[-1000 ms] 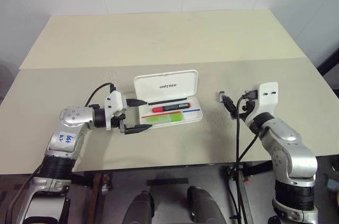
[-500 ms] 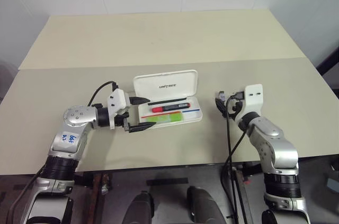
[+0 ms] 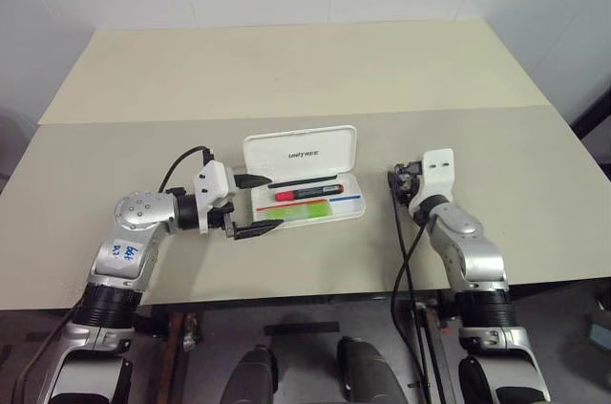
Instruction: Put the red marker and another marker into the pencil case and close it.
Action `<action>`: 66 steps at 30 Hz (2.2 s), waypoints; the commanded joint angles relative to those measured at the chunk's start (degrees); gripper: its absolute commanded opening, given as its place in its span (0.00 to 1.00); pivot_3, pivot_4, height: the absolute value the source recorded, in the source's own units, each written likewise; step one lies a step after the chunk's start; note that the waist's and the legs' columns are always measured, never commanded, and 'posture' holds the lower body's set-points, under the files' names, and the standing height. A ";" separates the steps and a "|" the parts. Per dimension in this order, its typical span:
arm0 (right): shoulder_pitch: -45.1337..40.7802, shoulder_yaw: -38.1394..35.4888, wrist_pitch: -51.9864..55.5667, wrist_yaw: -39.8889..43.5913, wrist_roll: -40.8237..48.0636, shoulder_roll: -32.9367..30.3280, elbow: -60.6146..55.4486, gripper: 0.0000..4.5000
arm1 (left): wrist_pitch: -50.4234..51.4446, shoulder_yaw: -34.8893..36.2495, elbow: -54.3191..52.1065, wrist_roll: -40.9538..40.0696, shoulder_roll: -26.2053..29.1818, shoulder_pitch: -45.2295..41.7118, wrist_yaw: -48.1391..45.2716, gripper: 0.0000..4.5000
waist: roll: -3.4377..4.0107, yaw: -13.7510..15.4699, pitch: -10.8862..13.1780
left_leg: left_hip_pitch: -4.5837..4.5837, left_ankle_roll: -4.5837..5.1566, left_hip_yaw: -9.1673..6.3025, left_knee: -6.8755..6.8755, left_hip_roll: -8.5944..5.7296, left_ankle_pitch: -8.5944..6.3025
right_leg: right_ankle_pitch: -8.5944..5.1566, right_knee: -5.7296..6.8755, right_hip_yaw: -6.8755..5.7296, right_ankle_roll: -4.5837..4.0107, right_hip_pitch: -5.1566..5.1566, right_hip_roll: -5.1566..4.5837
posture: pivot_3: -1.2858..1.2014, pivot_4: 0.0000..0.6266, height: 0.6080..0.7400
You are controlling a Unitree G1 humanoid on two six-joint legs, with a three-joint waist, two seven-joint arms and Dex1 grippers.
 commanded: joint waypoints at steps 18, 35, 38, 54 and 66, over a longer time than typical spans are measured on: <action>-0.30 2.81 -2.94 32.44 7.03 -19.24 -10.61 0.09 | -0.29 0.58 -1.86 -1.26 0.18 -0.06 0.34 0.95 | -0.01 0.12 0.00 | -0.12 0.03 0.01 -0.13 0.00 -0.01 | 0.02 -0.23 -0.04 0.00 -0.06 0.01 | 0.52 0.24 1.00; -12.01 18.45 -20.59 60.17 2.66 -19.51 5.09 0.09 | -0.05 0.73 -2.81 -1.38 0.75 0.31 0.18 0.95 | -0.06 0.11 0.02 | -0.07 0.01 0.00 -0.03 0.06 -0.01 | 0.03 -0.19 -0.03 0.02 -0.02 0.07 | 0.52 0.24 1.00; -15.15 19.33 -22.80 62.59 1.80 -18.46 9.84 0.09 | 0.05 0.81 -3.05 -1.37 0.94 0.40 0.23 0.95 | -0.06 0.11 0.02 | -0.07 -0.01 0.00 -0.07 0.07 -0.02 | 0.03 -0.21 -0.03 0.01 -0.05 0.07 | 0.52 0.24 1.00; -23.23 18.92 -30.50 66.55 -0.43 -15.53 24.17 0.38 | 0.93 1.57 -5.15 -1.47 0.90 1.99 2.02 0.95 | -0.06 -0.07 0.02 | -0.09 -0.05 0.00 -0.08 0.09 -0.03 | 0.02 -0.20 -0.02 -0.01 -0.09 0.05 | 0.52 0.24 1.00; -22.65 17.32 -27.48 68.30 3.08 -16.19 14.93 0.99 | 0.87 1.52 -5.63 -1.61 0.73 2.30 2.44 0.95 | -0.06 0.01 0.02 | -0.11 -0.06 -0.03 -0.10 0.10 -0.02 | 0.01 -0.21 -0.03 -0.02 -0.11 0.02 | 0.52 0.24 1.00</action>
